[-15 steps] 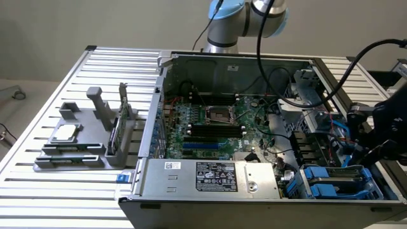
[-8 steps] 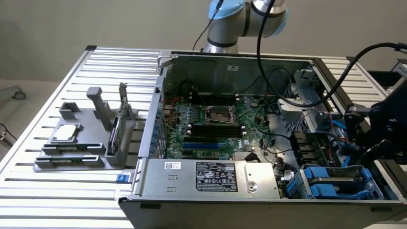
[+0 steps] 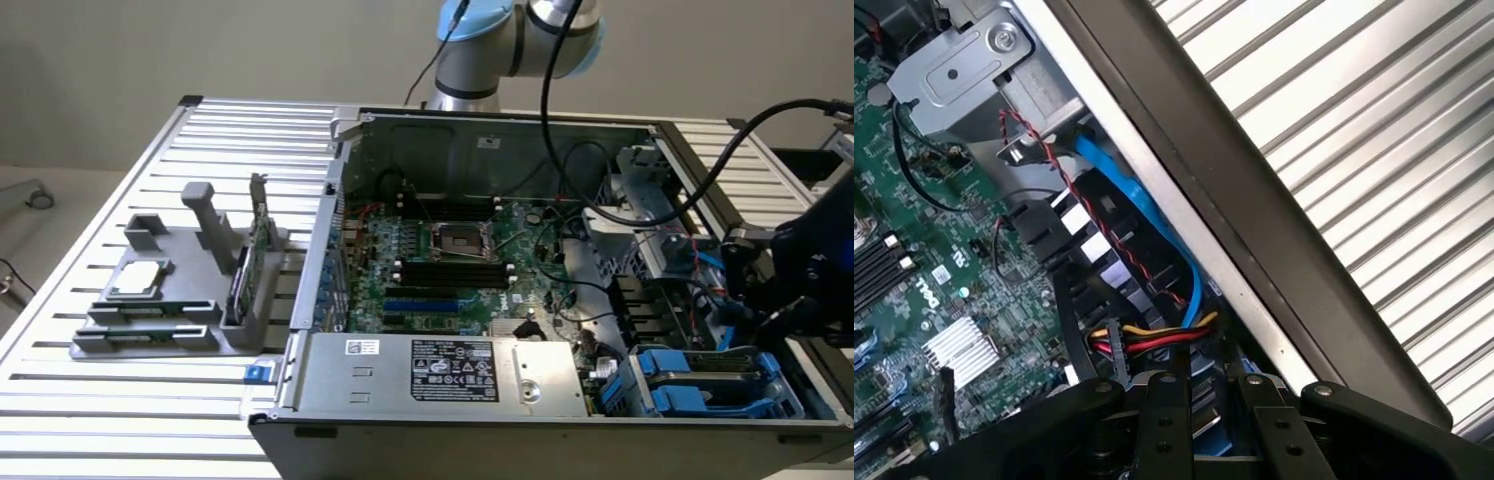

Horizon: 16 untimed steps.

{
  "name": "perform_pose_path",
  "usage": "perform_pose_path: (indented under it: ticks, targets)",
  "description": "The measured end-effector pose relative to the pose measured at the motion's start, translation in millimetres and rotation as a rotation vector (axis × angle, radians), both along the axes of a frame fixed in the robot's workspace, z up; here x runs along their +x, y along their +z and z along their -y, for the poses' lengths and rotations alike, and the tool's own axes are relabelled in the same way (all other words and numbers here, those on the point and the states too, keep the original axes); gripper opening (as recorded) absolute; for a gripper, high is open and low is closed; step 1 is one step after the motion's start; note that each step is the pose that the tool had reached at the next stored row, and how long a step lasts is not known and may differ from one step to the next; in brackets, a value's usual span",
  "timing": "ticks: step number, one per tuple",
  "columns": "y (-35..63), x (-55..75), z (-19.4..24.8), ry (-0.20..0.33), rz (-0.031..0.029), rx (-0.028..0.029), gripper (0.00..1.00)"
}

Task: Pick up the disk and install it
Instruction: 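Insert the first disk wire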

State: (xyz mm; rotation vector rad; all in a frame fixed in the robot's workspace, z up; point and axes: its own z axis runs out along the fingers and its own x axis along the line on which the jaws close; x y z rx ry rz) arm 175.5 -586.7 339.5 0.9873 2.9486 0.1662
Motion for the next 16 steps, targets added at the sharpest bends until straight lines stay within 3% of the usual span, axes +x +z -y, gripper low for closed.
perform_pose_path:
  ticks: [16]
  targets:
    - [-3.0,1.6,-5.6,-0.071,0.0007,0.0003,0.25]
